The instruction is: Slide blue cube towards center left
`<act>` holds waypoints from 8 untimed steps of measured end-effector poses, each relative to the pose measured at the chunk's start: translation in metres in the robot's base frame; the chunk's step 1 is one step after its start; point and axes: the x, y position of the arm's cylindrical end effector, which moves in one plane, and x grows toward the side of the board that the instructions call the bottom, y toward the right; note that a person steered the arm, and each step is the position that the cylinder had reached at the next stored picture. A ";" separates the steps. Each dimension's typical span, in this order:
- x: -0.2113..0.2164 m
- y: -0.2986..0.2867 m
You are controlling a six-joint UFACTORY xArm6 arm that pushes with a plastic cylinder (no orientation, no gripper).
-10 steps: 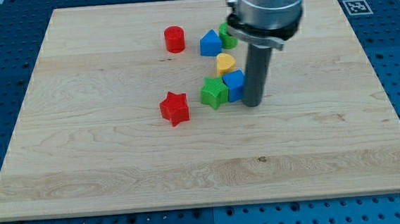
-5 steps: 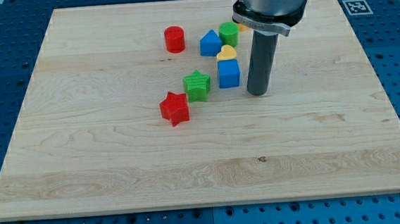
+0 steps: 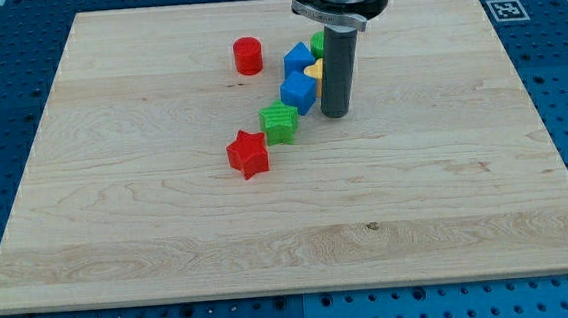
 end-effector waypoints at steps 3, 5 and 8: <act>-0.030 -0.089; -0.067 -0.091; -0.069 -0.154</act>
